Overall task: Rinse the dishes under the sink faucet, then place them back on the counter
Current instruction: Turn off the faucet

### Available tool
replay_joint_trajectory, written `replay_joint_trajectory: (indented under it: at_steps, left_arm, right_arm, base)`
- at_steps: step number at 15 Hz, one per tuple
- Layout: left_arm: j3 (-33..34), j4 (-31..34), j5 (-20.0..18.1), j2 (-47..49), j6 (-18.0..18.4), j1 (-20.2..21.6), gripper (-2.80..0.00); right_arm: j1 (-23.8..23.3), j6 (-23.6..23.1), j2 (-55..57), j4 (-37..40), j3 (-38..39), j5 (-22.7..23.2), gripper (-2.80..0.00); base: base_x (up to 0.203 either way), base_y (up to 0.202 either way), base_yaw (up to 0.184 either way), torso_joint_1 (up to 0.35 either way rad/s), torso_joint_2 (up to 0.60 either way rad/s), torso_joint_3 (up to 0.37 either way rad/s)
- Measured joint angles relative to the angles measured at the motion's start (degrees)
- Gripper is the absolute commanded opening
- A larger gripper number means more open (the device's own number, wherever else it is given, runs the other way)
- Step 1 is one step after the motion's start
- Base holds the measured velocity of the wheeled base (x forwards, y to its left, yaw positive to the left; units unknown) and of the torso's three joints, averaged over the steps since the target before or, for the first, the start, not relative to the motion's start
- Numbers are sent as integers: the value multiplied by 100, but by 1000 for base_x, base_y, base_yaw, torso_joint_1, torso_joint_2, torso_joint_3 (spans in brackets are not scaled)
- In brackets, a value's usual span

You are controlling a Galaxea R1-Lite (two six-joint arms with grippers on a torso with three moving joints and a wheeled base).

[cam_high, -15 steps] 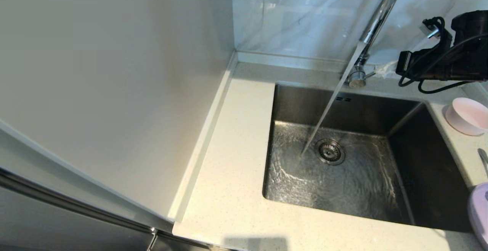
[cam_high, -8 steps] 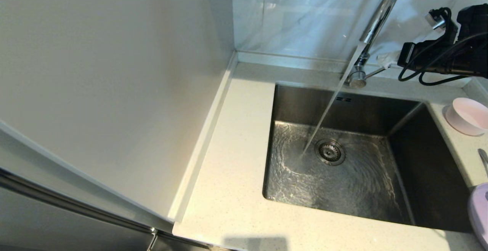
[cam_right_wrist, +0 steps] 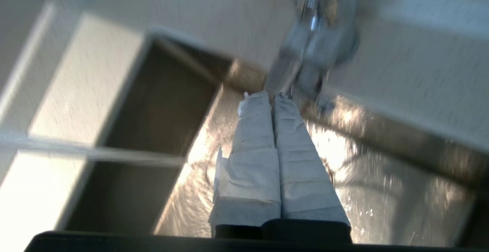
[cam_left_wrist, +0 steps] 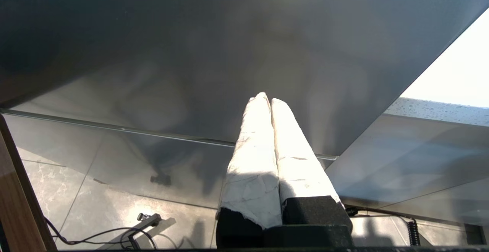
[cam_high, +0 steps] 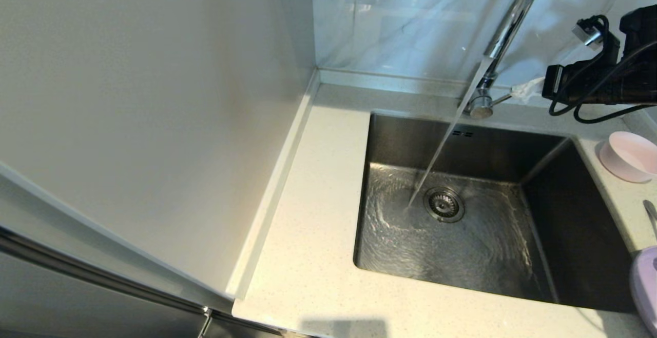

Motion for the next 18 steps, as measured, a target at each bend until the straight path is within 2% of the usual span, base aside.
replay_joint_trajectory:
  at_steps: [2,4,6,11,18]
  left_arm:
    - [0,-3,-1,0,0,2,-280]
    - [0,-3,0,0,0,2,-280]
    - [0,-1,0,0,0,2,-280]
    - [0,-1,1,0,2,2,-280]
    - [0,-1,2,0,0,2,-280]
  right_arm:
    - [0,-224,-13,531,7,-7,-280]
    - [0,-254,15,609,20,-37,-280]
    - [4,-292,96,518,9,-99,-280]
    - [0,-381,389,-267,-40,-273,-280]
    - [2,-272,478,-381,-57,-260,-280]
  base:
    - [0,0,0,0,0,0]
    - [0,0,0,0,0,0]
    - [0,0,0,0,0,0]
    - [0,0,0,0,0,0]
    - [0,0,0,0,0,0]
